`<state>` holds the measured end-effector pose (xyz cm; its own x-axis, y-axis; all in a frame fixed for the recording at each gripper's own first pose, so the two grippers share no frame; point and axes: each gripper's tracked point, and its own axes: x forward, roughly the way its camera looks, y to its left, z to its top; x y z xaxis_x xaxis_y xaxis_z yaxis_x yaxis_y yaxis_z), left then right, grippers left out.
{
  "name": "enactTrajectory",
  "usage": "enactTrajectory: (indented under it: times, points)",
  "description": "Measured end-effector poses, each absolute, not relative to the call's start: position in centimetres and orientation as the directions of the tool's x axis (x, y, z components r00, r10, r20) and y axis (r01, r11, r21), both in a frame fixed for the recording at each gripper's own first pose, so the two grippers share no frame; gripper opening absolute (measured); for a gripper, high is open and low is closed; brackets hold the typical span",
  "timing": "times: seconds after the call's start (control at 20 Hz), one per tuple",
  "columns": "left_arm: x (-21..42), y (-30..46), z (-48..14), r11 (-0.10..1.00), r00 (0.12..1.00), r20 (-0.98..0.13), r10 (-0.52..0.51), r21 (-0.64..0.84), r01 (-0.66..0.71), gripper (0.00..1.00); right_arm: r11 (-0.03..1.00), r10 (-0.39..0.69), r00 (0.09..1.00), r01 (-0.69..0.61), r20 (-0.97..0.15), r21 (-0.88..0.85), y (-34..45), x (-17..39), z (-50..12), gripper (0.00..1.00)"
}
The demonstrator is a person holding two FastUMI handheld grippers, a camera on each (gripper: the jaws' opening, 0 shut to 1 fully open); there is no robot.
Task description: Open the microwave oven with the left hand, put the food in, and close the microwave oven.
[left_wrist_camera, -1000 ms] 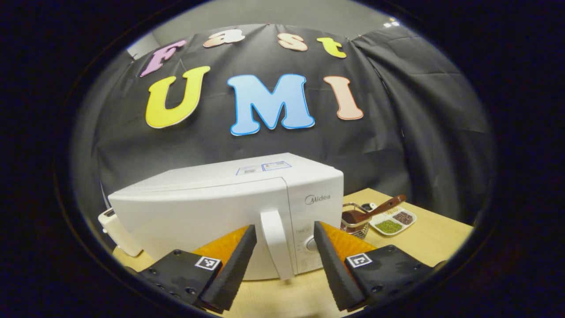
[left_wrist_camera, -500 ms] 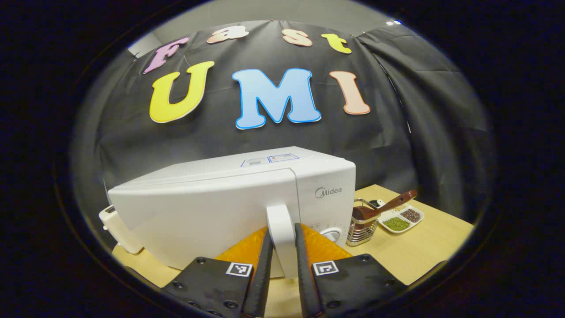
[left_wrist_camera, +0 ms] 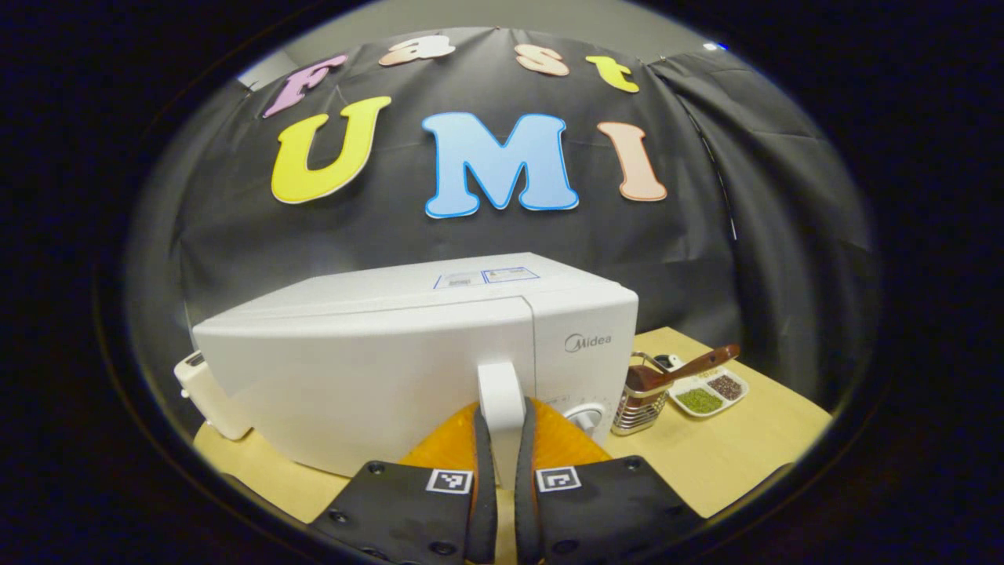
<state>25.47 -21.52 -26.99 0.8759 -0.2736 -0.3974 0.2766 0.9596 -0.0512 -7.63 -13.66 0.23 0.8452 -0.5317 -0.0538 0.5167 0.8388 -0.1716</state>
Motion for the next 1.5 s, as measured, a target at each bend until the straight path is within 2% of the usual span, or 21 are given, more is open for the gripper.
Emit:
enactTrajectory:
  times: [0.05,0.3,0.4,0.5,0.7,0.95,1.3,1.5]
  points:
    - [25.5,-21.5,-27.1,0.962,0.876,-0.403,-0.265,-0.053,0.267,0.12,0.841,-0.529,0.847,0.514,-0.056,-0.167,-13.8,-7.6,0.2,0.98]
    - [25.3,-21.4,-27.0,0.968,0.878,-0.411,-0.246,-0.057,0.245,0.12,0.859,-0.500,0.865,0.490,-0.042,-0.151,-14.3,-6.9,0.8,0.98]
    - [23.0,-20.8,-27.3,0.976,0.875,-0.433,-0.219,-0.088,0.201,0.12,0.872,-0.480,0.876,0.470,-0.050,-0.136,-14.4,-6.4,0.6,0.98]
    - [21.0,-20.0,-26.1,0.976,0.900,-0.380,-0.212,-0.044,0.212,0.12,0.883,-0.463,0.885,0.455,-0.050,-0.113,-14.6,-5.8,0.7,0.98]
    - [18.2,-18.7,-25.9,0.969,0.889,-0.389,-0.240,-0.033,0.247,0.12,0.917,-0.395,0.917,0.390,-0.054,-0.082,-14.2,-4.7,-0.1,0.98]
    - [14.3,-16.1,-25.2,0.973,0.892,-0.398,-0.216,-0.012,0.230,0.12,0.961,-0.276,0.960,0.274,-0.052,-0.046,-12.6,-3.9,-0.6,0.98]
    - [8.3,-10.7,-24.5,0.988,0.903,-0.415,-0.109,0.051,0.143,0.12,0.998,-0.071,0.997,0.071,-0.039,-0.003,-9.9,-4.0,-0.8,0.98]
    - [5.8,-6.9,-24.3,0.995,0.903,-0.425,-0.055,0.056,0.087,0.12,1.000,0.005,0.999,-0.004,-0.037,0.008,-8.1,-4.3,-0.9,0.98]
